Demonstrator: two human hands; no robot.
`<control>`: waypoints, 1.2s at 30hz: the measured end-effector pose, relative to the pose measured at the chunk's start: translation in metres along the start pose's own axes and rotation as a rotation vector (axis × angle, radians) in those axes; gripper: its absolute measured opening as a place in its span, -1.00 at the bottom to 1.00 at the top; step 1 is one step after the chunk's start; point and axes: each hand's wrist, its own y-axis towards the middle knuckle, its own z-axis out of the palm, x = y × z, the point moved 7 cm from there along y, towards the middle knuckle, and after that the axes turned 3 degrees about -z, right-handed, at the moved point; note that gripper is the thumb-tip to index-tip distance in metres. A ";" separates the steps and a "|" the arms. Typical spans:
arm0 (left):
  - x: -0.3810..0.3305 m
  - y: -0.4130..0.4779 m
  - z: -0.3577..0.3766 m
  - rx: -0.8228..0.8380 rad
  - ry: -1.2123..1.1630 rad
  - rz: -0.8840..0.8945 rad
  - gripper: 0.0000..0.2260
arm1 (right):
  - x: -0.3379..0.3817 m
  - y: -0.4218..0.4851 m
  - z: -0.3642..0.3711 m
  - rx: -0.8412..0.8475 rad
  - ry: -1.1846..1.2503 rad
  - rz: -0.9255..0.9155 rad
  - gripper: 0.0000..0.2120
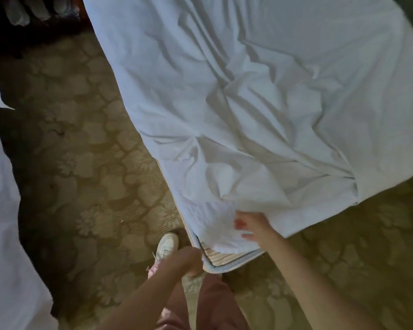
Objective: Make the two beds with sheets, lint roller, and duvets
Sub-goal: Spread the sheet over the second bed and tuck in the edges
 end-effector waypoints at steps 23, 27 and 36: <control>-0.095 -0.063 -0.142 0.066 -2.335 0.445 -0.30 | 0.071 -0.179 -0.058 0.063 0.895 -0.257 -0.89; -0.103 -0.085 -0.145 0.181 -2.092 0.725 -0.13 | 0.063 -0.208 -0.054 0.102 0.825 -0.292 -0.89; -0.111 -0.183 -0.111 0.175 -1.965 0.874 -0.15 | 0.053 -0.284 -0.023 0.211 0.673 -0.360 -0.89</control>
